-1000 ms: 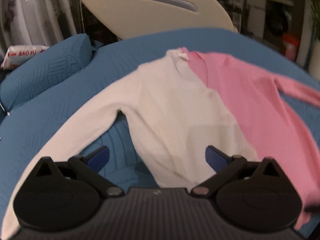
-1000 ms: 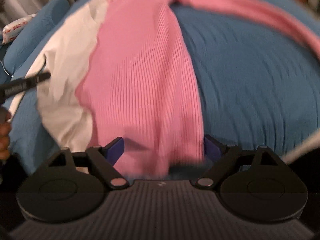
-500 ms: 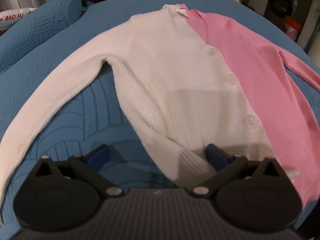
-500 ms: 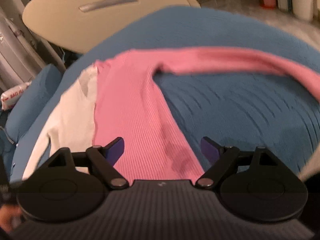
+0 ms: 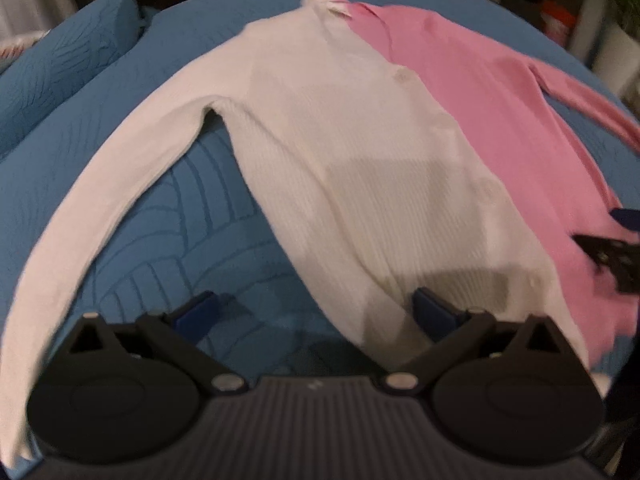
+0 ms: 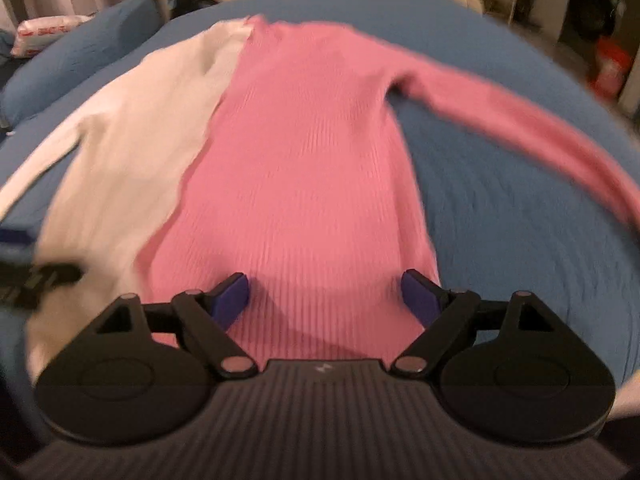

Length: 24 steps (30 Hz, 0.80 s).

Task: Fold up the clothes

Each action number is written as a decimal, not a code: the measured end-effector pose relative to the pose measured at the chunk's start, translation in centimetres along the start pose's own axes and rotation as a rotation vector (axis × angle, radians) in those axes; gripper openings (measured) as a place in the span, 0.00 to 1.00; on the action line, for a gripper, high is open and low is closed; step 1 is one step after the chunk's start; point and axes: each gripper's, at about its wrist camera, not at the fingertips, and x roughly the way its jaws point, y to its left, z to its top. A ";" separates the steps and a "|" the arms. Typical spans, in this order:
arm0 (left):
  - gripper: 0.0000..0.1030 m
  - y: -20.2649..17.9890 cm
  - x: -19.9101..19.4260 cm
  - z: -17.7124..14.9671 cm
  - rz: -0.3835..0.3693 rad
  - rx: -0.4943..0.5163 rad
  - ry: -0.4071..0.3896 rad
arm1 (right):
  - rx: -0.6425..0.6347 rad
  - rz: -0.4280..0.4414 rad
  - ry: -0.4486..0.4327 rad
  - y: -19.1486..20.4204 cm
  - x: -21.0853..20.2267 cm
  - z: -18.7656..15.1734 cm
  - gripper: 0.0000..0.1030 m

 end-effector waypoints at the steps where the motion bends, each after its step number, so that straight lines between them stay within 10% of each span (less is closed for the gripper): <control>1: 1.00 -0.4 -0.5 -0.4 0.024 0.038 0.005 | 0.020 0.009 0.009 -0.5 -0.6 -0.1 0.83; 8: 1.00 -3.8 -3.9 -4.8 0.244 0.316 0.067 | -0.010 0.012 -0.213 0.7 -4.4 0.2 0.83; 12: 1.00 -3.1 -5.9 -4.8 0.287 0.276 0.013 | -0.208 0.111 -0.189 6.5 -2.3 -1.0 0.83; 15: 1.00 -0.7 -7.4 -3.1 0.275 0.121 -0.069 | -0.341 0.197 -0.032 9.8 -1.1 -3.2 0.86; 18: 1.00 1.4 -7.3 -1.1 0.173 -0.110 -0.150 | -0.352 0.271 -0.070 9.2 -3.1 -2.5 0.83; 21: 1.00 3.1 -5.7 0.4 0.013 -0.340 -0.197 | -0.037 0.303 -0.205 2.7 -5.2 0.3 0.82; 24: 1.00 3.0 -1.9 0.9 -0.130 -0.454 -0.179 | 0.144 0.124 -0.427 -5.0 -7.8 1.7 0.67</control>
